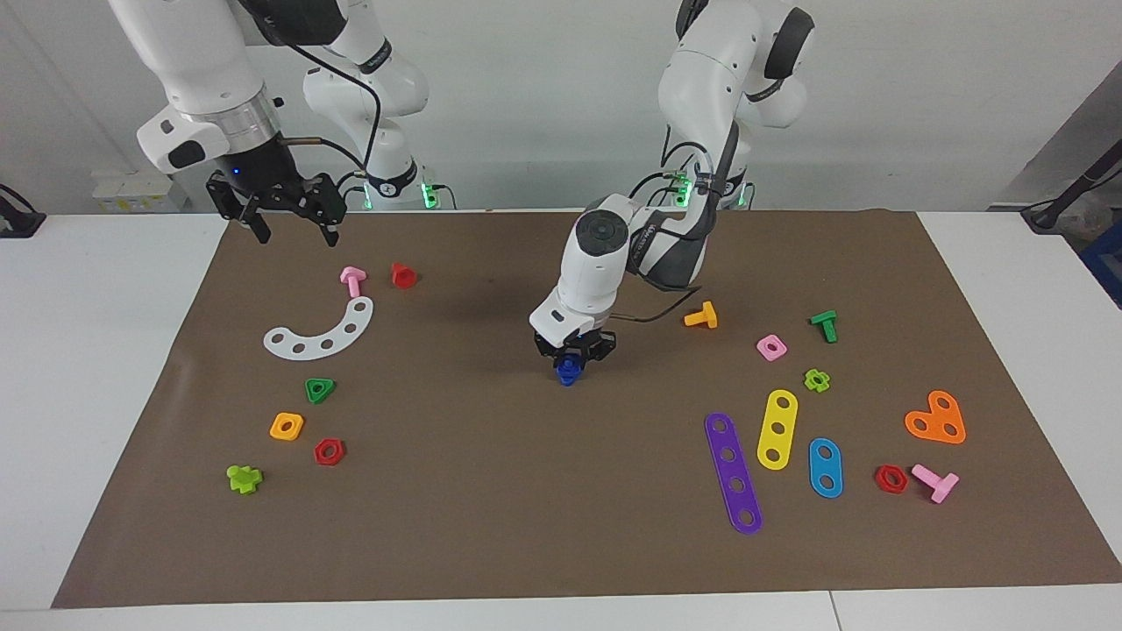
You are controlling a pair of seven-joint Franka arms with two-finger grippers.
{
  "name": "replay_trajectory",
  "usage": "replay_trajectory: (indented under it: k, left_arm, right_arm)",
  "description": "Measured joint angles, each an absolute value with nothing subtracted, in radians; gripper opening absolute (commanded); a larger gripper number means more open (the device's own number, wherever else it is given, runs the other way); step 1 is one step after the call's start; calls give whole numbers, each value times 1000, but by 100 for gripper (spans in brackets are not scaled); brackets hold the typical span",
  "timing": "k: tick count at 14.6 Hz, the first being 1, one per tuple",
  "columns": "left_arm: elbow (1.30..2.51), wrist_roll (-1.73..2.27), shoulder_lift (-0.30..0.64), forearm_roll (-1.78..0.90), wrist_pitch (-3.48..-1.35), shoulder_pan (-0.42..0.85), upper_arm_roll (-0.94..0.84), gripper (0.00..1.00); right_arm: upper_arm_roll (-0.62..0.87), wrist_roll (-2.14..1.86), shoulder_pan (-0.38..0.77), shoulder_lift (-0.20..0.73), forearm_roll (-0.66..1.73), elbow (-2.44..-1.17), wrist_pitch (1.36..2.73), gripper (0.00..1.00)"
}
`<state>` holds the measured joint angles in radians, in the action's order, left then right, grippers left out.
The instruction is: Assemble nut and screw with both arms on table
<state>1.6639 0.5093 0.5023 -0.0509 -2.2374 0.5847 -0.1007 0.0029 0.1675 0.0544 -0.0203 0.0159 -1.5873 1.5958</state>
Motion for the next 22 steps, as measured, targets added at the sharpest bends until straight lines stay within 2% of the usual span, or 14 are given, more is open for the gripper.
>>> replay_trajectory:
  k: [5, 10, 17, 20, 22]
  left_arm:
    - [1629, 509, 501, -50, -2220, 581, -91, 100]
    - [1502, 508, 481, -42, -2037, 497, -81, 100]
    - [1481, 305, 276, -37, -1723, 167, -75, 100]
    - [1521, 138, 187, -30, -1628, 27, -72, 100]
    - [1580, 108, 109, -16, -1620, -10, -71, 100]
  right_arm:
    - [3, 168, 54, -20, 16, -1587, 1596, 100]
    - [6, 168, 55, -20, 16, -1587, 1596, 100]
    - [17, 168, 58, -20, 16, -1587, 1596, 100]
    - [19, 168, 58, -20, 5, -1589, 1596, 100]
    - [18, 169, 58, -20, -1, -1594, 1597, 100]
